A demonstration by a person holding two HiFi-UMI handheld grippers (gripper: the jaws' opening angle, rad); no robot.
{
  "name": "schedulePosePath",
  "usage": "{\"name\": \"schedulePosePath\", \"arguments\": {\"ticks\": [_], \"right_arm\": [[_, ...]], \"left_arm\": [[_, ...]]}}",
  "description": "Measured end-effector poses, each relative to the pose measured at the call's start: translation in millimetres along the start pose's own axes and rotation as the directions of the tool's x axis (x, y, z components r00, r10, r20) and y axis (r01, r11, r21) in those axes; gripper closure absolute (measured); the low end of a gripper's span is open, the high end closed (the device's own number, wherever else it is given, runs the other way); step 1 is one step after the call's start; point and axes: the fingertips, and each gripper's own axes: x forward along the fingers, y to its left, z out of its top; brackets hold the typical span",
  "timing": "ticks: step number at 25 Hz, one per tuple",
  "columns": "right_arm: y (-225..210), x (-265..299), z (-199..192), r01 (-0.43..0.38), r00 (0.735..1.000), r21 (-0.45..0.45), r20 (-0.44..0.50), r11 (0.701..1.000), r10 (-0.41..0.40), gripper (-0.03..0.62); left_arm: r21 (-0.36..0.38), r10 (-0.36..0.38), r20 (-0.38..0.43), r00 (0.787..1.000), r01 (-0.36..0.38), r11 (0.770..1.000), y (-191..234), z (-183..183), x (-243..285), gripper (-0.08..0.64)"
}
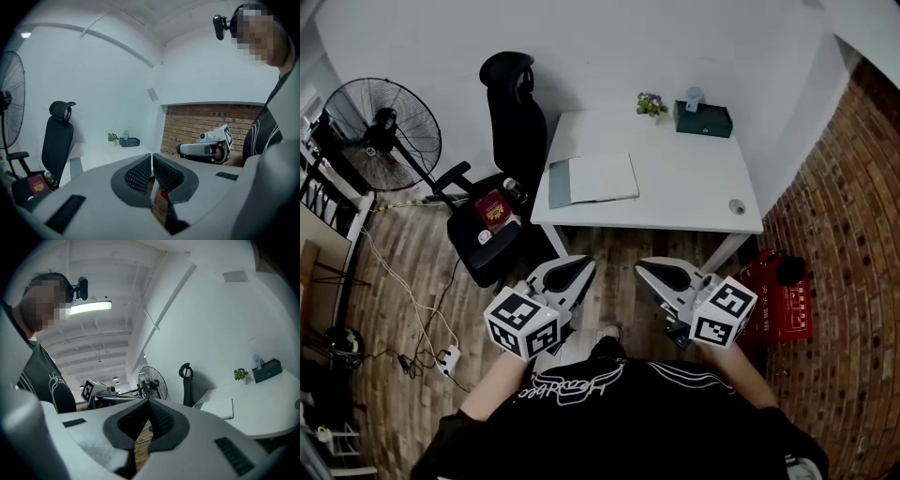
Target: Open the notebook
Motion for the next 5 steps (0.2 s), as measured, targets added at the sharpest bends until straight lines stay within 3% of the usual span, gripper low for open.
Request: {"name": "schedulePosePath", "arguments": {"ticks": [5], "right_arm": [[10.5, 2.0, -6.9, -0.006, 1.0, -0.007, -0.009, 1.0, 0.006, 0.592]], "left_arm": [[0.021, 0.013, -0.002, 1.0, -0.013, 1.0, 0.1, -3.9, -9.6, 0.522]]}}
